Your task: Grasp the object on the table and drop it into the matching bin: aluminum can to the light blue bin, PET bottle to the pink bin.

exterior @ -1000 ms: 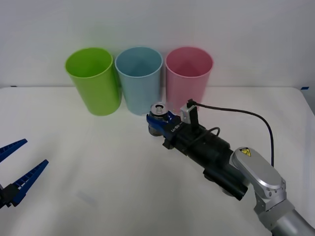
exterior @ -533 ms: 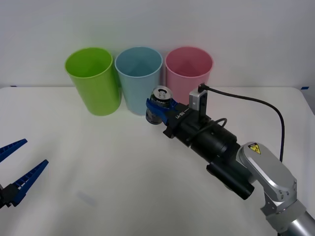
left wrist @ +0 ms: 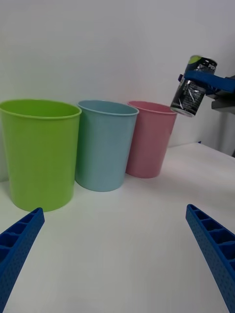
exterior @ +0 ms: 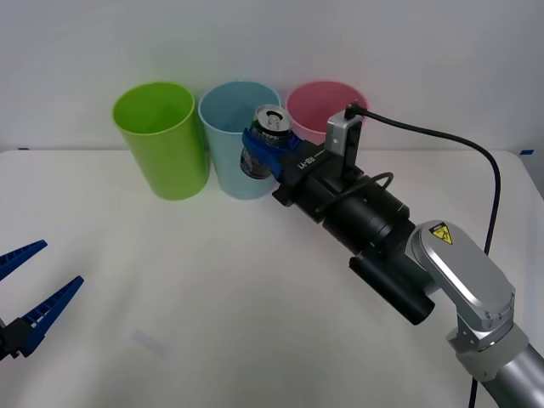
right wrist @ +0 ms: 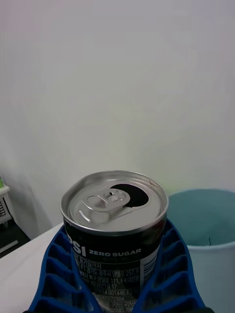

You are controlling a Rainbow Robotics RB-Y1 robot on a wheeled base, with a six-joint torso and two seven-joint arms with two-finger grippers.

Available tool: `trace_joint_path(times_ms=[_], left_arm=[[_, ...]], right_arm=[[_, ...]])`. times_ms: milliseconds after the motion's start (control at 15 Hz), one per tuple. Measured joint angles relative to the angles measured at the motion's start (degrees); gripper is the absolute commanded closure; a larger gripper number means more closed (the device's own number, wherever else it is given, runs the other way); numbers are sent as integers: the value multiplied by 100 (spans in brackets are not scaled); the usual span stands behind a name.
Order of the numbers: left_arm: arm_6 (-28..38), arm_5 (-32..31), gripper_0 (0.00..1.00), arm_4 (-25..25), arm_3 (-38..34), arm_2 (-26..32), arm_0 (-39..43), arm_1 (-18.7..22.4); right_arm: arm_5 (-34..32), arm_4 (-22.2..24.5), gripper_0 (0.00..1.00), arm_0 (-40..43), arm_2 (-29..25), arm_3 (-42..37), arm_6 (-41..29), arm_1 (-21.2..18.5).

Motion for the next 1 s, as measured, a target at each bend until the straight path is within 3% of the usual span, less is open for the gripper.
trace_joint_path(times_ms=[400,1000], left_arm=[[0,0,0,0,0,0,0,0],[0,0,0,0,0,0,0,0]], right_arm=[[613,28,100,-1012,135,615,-279,40],[1546,461,100,-2430,-50,2522,-310,1048]])
